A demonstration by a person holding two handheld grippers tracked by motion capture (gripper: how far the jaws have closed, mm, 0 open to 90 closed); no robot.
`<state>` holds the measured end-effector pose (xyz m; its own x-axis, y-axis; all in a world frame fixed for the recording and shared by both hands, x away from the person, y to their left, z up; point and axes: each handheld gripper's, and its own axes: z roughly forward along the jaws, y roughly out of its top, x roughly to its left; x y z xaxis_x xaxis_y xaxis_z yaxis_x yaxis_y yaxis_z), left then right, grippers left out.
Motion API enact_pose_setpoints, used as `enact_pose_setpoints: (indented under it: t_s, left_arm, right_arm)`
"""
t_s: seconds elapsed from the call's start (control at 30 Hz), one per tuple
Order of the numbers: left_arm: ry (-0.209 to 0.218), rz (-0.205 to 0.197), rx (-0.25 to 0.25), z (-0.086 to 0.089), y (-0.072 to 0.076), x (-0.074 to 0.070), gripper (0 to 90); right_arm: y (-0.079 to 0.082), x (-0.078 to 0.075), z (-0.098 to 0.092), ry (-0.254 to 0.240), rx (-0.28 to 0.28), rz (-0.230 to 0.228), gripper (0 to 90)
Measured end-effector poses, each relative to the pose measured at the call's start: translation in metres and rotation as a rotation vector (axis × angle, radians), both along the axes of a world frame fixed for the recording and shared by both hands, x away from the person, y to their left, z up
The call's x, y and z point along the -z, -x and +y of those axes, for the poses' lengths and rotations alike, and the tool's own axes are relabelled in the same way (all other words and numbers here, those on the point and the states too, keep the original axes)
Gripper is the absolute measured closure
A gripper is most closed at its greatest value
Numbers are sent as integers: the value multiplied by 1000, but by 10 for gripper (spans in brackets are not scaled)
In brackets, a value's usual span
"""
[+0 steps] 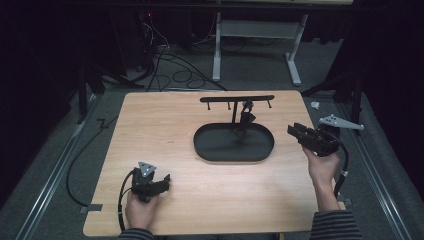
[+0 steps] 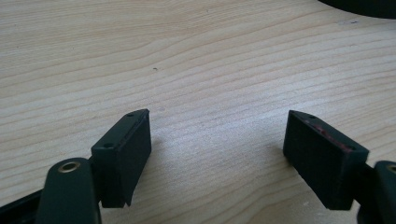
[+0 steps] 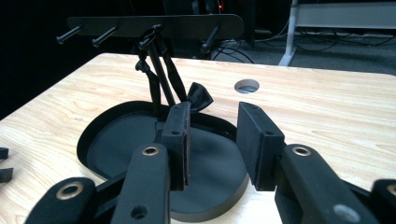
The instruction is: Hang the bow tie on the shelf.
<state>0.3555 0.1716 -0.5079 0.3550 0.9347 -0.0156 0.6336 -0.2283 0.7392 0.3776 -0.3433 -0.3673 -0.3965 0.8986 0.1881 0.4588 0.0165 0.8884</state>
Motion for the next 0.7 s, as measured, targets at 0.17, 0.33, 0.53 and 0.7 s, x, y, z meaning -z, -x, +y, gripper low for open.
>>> enact_pose_setpoints:
  t_s: [0.17,0.33,0.53,0.7]
  left_arm:
    - [1,0,0,0,0,0,238]
    - [1,0,0,0,0,0,238]
    - [1,0,0,0,0,0,238]
    - [0,0,1,0,0,0,238]
  right_arm:
    - [8,1,-2,-3,2,-4,671]
    - [15,4,-5,-10,3,-6,665]
    - [25,11,-10,-20,10,3,663]
    - [31,16,-13,-27,15,7,663]
